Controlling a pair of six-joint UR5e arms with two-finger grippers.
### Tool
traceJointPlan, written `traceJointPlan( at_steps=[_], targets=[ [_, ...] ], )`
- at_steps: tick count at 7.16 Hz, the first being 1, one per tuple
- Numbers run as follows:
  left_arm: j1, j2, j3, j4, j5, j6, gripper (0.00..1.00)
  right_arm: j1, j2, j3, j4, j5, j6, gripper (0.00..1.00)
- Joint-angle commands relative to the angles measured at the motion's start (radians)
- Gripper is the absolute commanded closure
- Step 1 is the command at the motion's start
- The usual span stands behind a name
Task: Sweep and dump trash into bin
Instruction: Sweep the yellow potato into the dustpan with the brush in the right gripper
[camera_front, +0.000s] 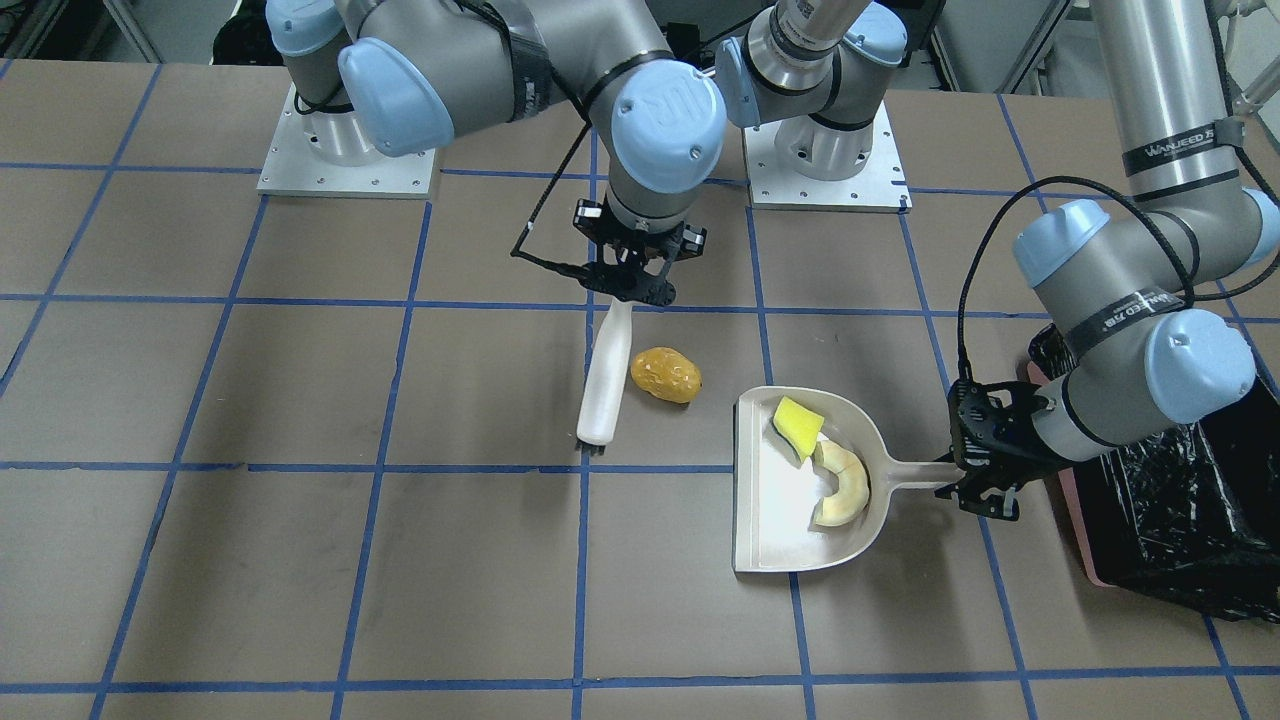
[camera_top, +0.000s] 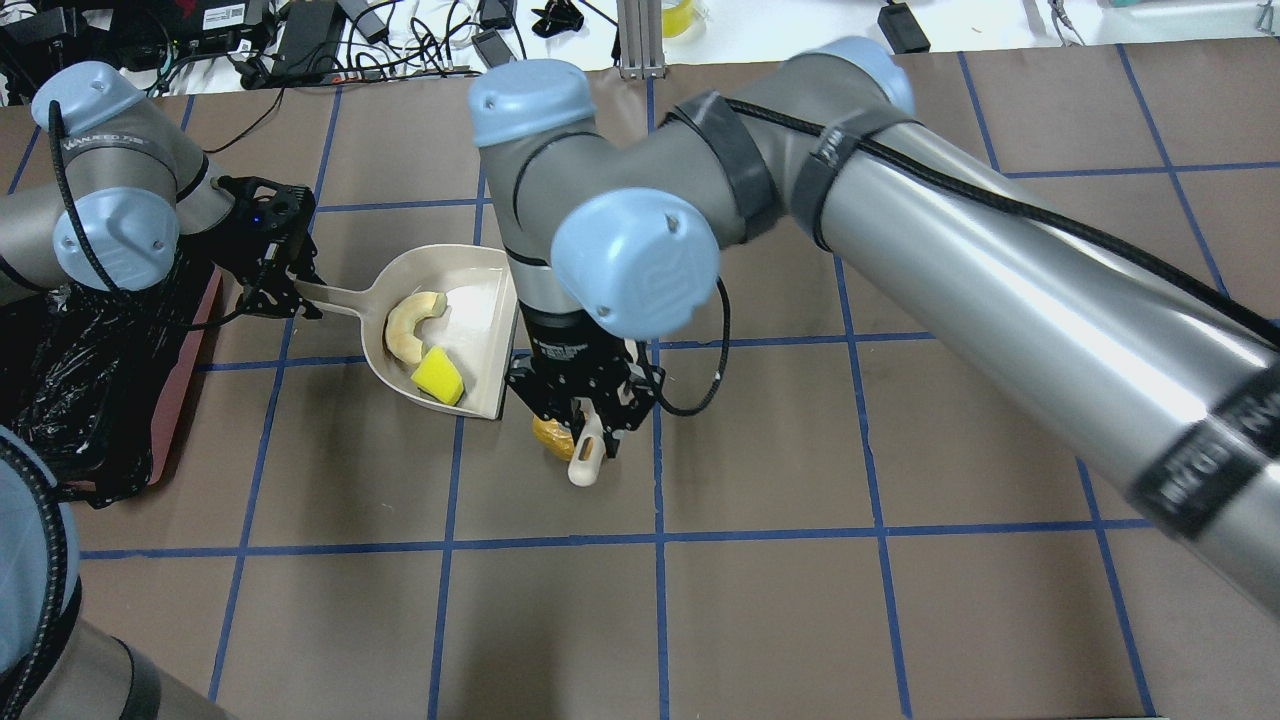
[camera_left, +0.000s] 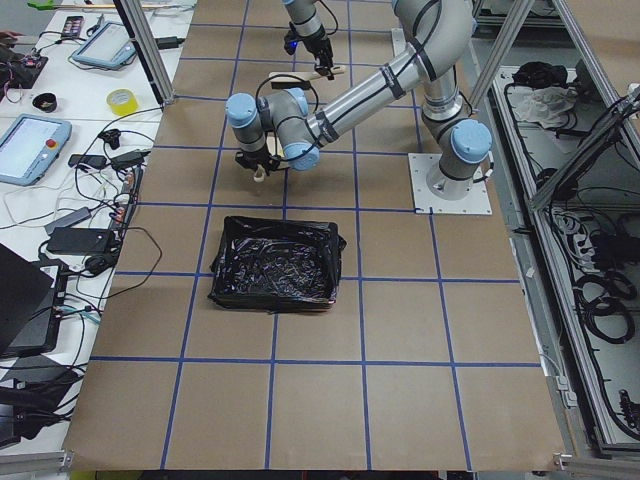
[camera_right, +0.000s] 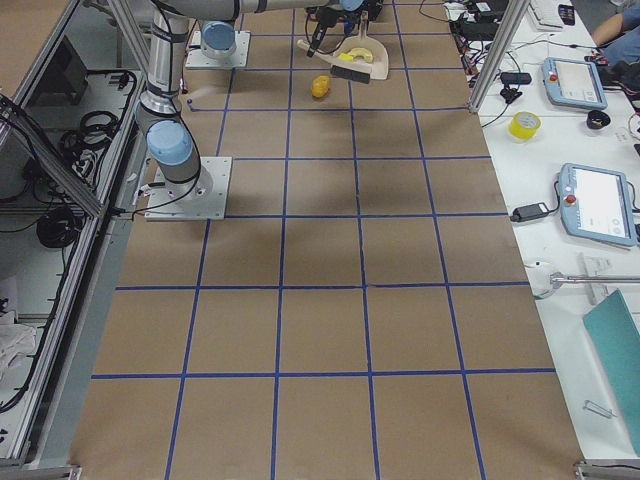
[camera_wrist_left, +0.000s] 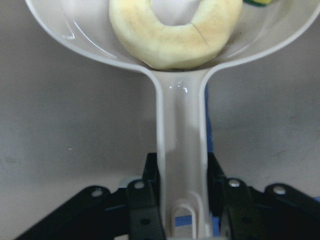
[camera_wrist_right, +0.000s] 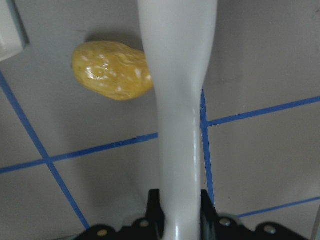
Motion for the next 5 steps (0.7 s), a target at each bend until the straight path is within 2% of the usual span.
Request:
traceJointPlan(
  at_steps=[1,2,3,5],
  targets=[
    [0.007,0.136,-0.166,-0.003,0.005,-0.004,1.00,0.012,-0.192,0.285,-0.117,0.008,0.118,1.00],
    [0.007,0.186,-0.228,0.000,0.005,-0.012,1.00,0.032,-0.206,0.316,-0.131,0.022,0.166,1.00],
    [0.007,0.214,-0.248,0.005,0.025,-0.012,1.00,0.067,-0.197,0.333,-0.201,0.047,0.230,1.00],
    [0.007,0.222,-0.245,0.017,0.089,-0.009,1.00,0.079,-0.156,0.338,-0.244,0.065,0.261,1.00]
  ],
)
